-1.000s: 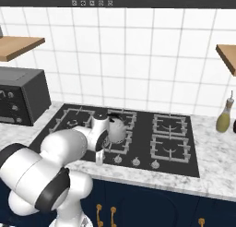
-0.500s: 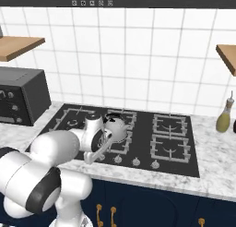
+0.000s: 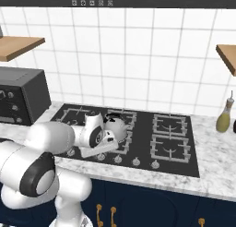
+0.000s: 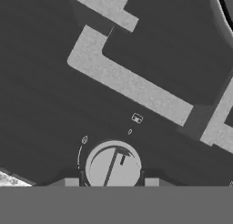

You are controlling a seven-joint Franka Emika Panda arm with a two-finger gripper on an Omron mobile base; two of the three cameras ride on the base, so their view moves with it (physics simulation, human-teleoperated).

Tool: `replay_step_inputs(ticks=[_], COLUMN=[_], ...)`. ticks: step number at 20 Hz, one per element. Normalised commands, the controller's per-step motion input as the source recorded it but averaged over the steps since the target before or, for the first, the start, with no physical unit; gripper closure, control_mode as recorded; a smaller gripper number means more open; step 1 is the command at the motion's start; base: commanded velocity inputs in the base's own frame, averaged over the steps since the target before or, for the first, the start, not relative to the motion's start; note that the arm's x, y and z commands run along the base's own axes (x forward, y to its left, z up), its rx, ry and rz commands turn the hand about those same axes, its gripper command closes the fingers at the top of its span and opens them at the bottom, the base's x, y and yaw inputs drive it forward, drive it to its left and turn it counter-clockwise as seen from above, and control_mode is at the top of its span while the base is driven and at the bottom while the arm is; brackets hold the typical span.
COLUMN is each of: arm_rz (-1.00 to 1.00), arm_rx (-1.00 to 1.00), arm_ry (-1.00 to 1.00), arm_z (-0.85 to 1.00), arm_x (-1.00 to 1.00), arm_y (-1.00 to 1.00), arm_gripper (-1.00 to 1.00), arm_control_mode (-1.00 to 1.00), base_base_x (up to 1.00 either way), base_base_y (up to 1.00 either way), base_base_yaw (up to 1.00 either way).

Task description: Turn off the front center burner of the stove.

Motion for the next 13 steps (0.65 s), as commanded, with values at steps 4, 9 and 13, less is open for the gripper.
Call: replay_step_inputs(ticks=[4, 9, 13], arm_rz=[0.0, 0.0, 0.0], arm_rx=[0.02, 0.0, 0.0], arm_ry=[-0.08, 0.0, 0.0], arm_z=[0.0, 0.0, 0.0], arm_x=[-0.25, 0.0, 0.0], arm_y=[-0.08, 0.0, 0.0], arm_gripper=[1.0, 1.0, 1.0], arm_control_mode=[-1.0, -1.0, -1.0], base_base_x=[0.0, 0.0, 0.0], base_base_y=[0.0, 0.0, 0.0], base_base_yaw=[0.0, 0.0, 0.0])
